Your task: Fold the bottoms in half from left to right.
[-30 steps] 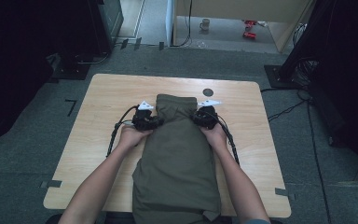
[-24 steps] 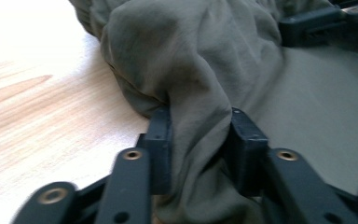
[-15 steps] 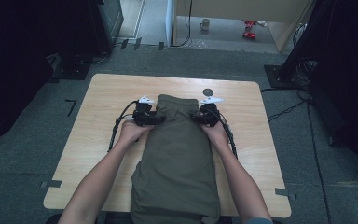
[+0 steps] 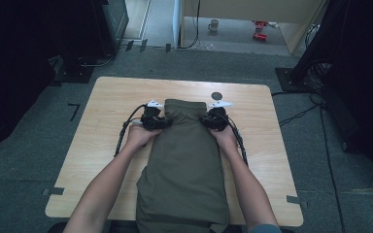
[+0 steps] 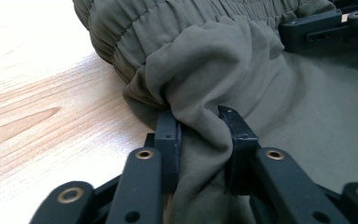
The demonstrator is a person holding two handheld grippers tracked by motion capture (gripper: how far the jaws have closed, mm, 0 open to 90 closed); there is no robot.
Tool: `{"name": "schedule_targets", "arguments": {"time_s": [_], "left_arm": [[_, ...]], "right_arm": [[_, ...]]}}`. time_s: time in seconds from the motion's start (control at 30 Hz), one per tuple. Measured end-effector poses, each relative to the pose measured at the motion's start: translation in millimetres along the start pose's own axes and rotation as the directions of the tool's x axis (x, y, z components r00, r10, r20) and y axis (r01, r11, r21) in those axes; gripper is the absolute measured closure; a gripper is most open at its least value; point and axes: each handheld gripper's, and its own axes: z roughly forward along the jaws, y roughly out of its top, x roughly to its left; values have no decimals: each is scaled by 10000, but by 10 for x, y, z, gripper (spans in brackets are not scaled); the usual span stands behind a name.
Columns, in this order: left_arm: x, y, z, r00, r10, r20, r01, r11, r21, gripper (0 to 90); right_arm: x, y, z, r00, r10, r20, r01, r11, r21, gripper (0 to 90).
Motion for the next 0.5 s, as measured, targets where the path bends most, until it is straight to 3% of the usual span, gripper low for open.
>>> {"name": "schedule_targets", "arguments": {"time_s": [0.13, 0.23, 0.37, 0.5], "left_arm": [[18, 75, -21, 9996, -264, 99, 264, 9996, 31, 786], [18, 197, -66, 10000, -10, -77, 9, 9999, -145, 793], [53, 464, -190, 9997, 91, -248, -105, 9983, -567, 794], [55, 762, -362, 9977, 367, -564, -436, 9911, -1255, 793]], "right_arm": [[-31, 82, 3, 9989, 394, -270, -377, 9976, 577, 787], [-50, 224, -17, 9993, 278, -249, -259, 9970, 731, 808], [-49, 483, -91, 9999, -98, -51, 99, 9997, 242, 812], [-82, 802, -229, 10000, -69, -55, 66, 9988, -488, 814]]}}
